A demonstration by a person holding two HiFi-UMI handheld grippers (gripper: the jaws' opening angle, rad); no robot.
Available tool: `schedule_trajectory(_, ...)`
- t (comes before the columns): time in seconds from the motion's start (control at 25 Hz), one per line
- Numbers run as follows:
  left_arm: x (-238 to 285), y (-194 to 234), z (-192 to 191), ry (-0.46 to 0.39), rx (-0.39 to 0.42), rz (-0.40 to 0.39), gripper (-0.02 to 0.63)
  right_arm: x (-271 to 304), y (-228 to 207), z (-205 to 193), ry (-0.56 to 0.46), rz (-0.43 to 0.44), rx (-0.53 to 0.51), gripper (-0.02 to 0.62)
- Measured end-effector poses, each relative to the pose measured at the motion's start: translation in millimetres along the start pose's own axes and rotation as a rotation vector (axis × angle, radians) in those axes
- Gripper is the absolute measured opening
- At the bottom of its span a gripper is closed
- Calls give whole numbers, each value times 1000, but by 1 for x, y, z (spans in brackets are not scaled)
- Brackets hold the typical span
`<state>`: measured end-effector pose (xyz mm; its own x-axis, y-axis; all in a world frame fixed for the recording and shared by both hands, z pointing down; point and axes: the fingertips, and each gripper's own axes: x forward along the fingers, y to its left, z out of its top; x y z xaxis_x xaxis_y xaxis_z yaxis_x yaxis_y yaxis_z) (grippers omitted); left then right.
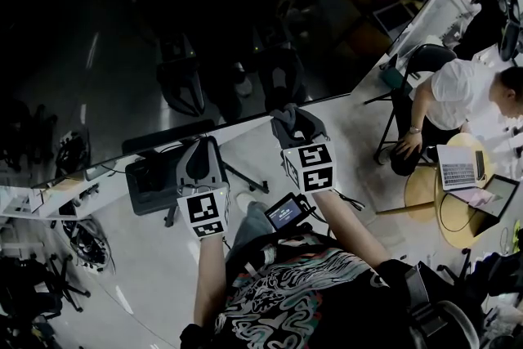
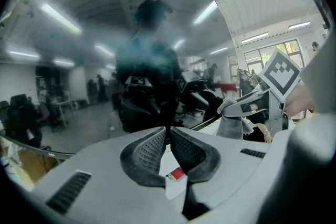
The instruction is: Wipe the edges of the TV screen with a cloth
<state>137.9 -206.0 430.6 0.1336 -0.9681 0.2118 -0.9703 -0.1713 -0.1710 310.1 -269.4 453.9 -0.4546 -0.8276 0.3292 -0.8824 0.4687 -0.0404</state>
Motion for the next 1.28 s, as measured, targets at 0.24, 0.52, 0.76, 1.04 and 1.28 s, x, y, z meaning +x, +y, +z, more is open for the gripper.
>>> schedule_trajectory(0.24, -3, 5, -1, 2, -3, 8, 35, 2, 8, 1, 2, 14, -4, 167)
schedule_trajectory(0.52, -6, 10, -4, 5, -5, 13, 35, 6, 18, 1, 5, 37, -4, 167)
schedule_trajectory(0.76, -11, 16, -6, 5, -9, 27, 35, 7, 26, 2, 2, 53, -6, 167)
schedule_trajectory(1.04, -11, 18, -8, 4, -17, 33, 35, 7, 29, -2, 4, 61, -10, 167)
schedule_trajectory(1.28, -12, 23, -8, 5, -25, 33, 35, 10, 40, 2, 13, 81, -14, 167)
